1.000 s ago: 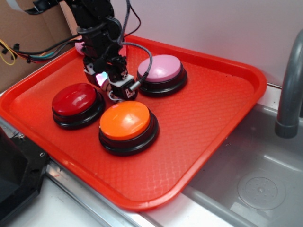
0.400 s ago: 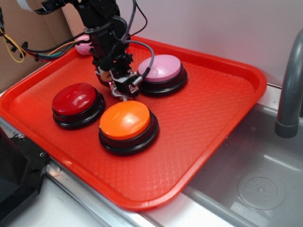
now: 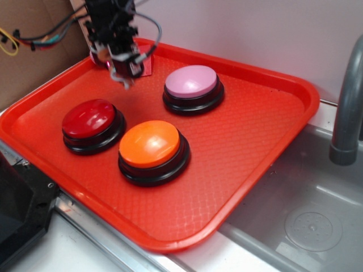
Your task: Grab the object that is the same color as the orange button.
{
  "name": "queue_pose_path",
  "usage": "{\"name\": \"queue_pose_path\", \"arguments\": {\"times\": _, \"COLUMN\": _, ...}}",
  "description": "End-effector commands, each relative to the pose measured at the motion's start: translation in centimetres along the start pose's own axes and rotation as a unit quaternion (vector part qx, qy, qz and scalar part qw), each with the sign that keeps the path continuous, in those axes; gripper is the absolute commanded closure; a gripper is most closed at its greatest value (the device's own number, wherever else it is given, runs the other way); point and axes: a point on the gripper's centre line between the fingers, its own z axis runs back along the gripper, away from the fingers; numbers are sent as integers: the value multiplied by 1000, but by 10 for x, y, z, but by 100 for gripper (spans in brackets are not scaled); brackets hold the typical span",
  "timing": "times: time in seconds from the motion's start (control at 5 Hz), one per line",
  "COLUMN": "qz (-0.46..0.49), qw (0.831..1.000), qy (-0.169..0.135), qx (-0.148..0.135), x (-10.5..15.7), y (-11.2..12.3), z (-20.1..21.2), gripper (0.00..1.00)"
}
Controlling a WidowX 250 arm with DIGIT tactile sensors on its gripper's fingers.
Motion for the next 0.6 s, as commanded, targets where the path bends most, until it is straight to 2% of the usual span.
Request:
{"name": "queue_pose_path", "arguments": {"times": 0.0, "qz": 74, "qw": 994, "qy": -77, "qx": 35, "x": 21, "y": 38, "z": 81, "gripper": 100}}
{"name": "queue_pose_path", "arguments": {"times": 0.2, "qz": 98, "qw": 990, "qy": -97, "qx": 44, "x": 18, "y": 43, "z": 90, "gripper": 100}}
{"name": "queue_pose_path", "arguments": {"times": 0.4, "qz": 101, "qw": 989, "qy": -76, "qx": 71, "x": 14, "y": 45, "z": 85, "gripper": 100}}
